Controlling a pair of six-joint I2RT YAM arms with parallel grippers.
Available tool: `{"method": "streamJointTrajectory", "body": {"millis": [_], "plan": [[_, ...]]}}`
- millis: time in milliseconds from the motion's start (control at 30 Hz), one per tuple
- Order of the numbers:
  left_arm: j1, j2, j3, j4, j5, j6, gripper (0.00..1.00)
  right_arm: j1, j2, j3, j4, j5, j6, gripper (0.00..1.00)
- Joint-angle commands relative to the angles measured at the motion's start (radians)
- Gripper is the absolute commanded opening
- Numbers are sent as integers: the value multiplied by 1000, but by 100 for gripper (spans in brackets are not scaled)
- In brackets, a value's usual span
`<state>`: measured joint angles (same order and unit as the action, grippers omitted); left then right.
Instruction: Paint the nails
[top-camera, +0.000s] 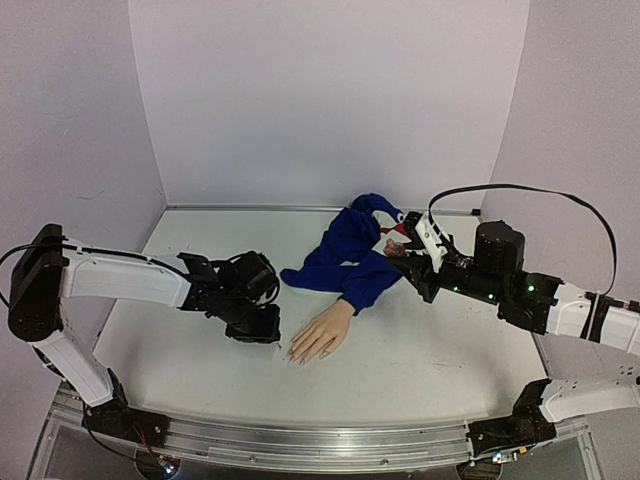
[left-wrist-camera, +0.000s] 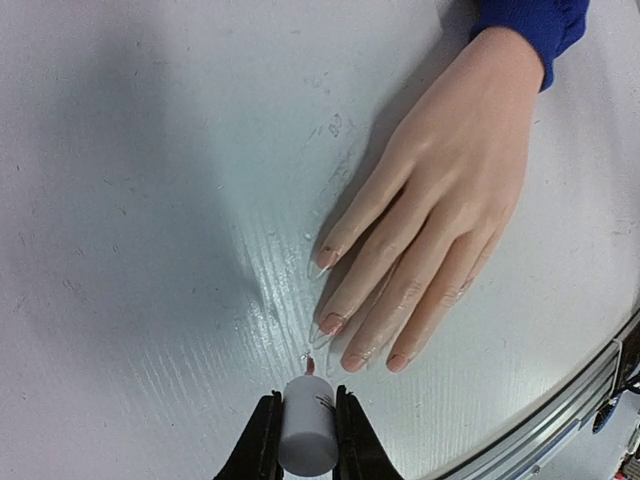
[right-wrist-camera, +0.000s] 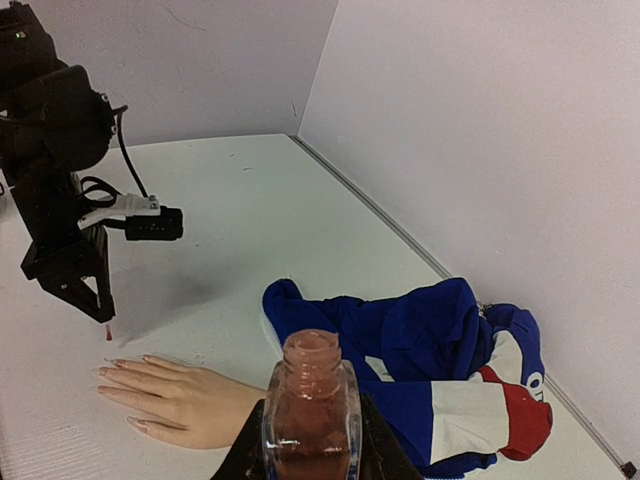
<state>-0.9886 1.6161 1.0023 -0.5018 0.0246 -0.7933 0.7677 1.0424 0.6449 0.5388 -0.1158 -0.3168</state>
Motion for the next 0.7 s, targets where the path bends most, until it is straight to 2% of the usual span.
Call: {"method": "streamJointTrajectory", "body": {"millis": [0, 267, 333, 667], "plan": [[-7, -59, -3, 68, -47, 20, 0, -7, -4, 13, 66, -11, 12, 0], [-7, 13, 56, 83, -28, 57, 0, -6, -7, 13, 66, -10, 15, 0], [-7, 39, 67, 83, 16, 58, 0, -6, -7, 12, 66, -9, 13, 0], [-7, 66, 89, 77, 25, 67, 0, -7, -8, 13, 66, -10, 13, 0]]}}
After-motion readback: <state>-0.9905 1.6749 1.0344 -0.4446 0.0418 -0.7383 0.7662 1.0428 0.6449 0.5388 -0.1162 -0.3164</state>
